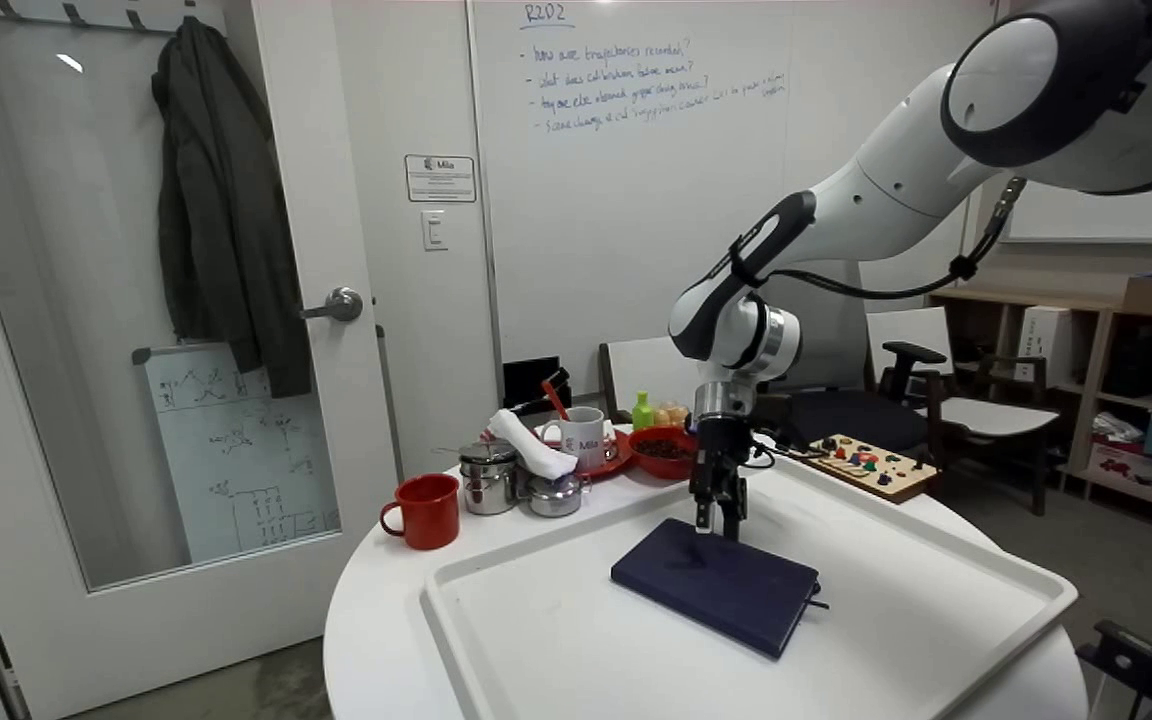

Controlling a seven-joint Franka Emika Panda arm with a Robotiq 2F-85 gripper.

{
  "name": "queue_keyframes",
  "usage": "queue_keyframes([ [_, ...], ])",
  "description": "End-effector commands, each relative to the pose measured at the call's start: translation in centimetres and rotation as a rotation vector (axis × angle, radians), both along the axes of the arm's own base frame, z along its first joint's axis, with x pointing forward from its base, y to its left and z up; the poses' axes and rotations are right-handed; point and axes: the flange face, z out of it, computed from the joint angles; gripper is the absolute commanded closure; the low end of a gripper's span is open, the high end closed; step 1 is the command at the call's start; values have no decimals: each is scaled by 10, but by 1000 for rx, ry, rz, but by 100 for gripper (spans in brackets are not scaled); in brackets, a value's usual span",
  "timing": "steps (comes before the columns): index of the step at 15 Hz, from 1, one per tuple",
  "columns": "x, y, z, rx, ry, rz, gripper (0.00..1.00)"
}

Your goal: Open the book on the table

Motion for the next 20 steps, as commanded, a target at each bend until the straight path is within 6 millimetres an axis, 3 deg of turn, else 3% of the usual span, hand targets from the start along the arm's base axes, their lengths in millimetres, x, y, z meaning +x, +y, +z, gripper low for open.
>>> queue_keyframes([
  [1, 5, 0, -2, -5, -10, 18, 0],
  [20, 5, 2, 13, 5, -9, 7, 0],
])
